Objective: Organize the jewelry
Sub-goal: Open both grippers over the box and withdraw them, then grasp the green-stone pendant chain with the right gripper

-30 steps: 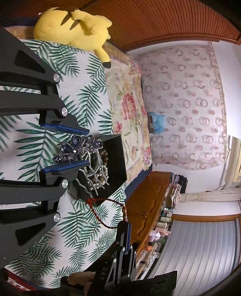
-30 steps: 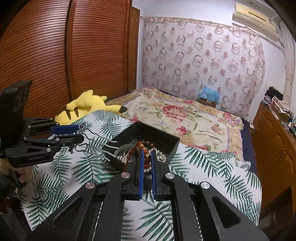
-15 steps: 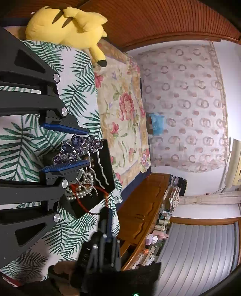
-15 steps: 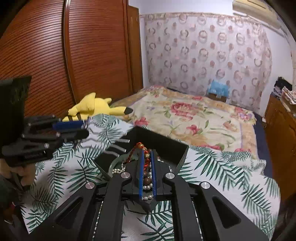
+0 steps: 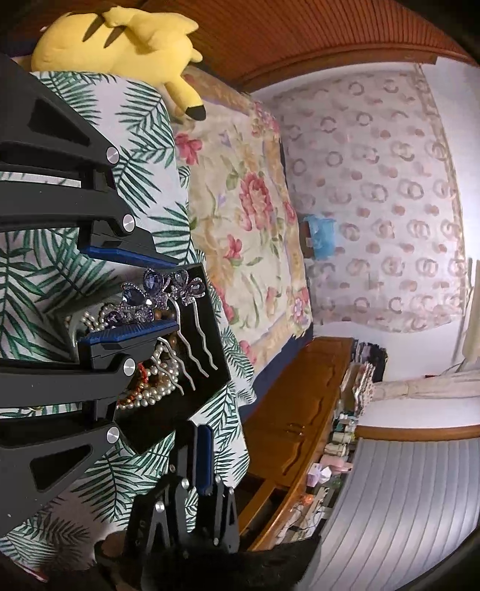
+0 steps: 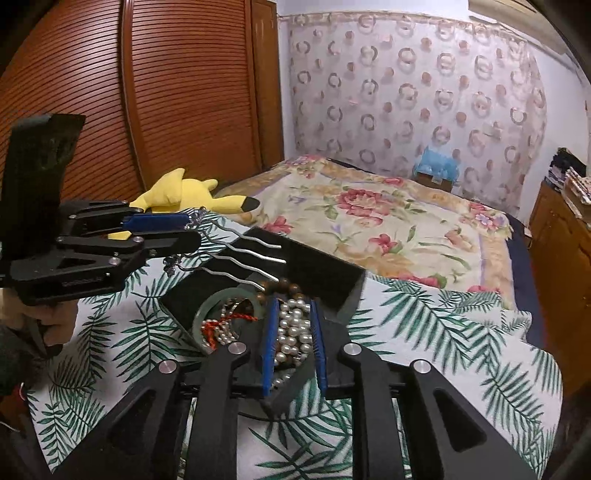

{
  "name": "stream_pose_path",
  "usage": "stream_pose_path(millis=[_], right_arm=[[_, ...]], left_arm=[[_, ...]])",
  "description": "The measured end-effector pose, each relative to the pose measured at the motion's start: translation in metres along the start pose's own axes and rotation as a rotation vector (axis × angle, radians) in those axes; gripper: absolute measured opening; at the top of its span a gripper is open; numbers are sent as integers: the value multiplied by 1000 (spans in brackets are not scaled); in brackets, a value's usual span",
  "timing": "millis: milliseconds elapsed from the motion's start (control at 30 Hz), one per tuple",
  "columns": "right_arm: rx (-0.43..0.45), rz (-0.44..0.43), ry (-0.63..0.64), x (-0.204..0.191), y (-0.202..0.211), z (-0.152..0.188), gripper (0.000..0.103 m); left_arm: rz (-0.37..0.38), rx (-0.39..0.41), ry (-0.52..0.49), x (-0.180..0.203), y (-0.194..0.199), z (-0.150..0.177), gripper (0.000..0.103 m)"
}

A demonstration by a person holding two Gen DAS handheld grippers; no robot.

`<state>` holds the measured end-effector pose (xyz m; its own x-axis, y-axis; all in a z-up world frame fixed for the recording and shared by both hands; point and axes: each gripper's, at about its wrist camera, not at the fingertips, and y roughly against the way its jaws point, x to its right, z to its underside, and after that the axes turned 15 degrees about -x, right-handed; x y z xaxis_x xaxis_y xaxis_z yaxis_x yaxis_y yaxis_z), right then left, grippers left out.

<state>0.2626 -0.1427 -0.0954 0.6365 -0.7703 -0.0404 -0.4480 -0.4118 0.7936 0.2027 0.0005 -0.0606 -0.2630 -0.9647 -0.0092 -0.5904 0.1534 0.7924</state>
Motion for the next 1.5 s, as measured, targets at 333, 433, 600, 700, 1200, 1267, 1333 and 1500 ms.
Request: stream_pose_path(millis=[333, 433, 600, 700, 1200, 1267, 1333, 1500], right_arm=[[7, 35, -48, 16, 11, 17, 20], [6, 44, -54, 18, 14, 21, 20], [-3, 50, -71, 22, 14, 29, 22], [-11, 48, -82, 24, 13, 33, 23], [-19, 63, -107, 12, 18, 54, 53], [-19, 62, -105, 8, 19, 55, 57], [-21, 67, -100, 3, 20, 58, 59], [-46, 56, -89, -10, 19, 68, 60]], left_arm=[[-1, -46, -64, 15, -29, -20, 27], [-1, -62, -73, 17, -35, -24, 27], [-1, -77, -76, 18, -39, -26, 27], [-13, -75, -70, 17, -40, -26, 29], [-17, -43, -7, 9, -15, -12, 91], [-16, -47, -6, 10, -12, -8, 92], [-12, -50, -3, 10, -9, -5, 94], [6, -49, 2, 11, 0, 8, 95]])
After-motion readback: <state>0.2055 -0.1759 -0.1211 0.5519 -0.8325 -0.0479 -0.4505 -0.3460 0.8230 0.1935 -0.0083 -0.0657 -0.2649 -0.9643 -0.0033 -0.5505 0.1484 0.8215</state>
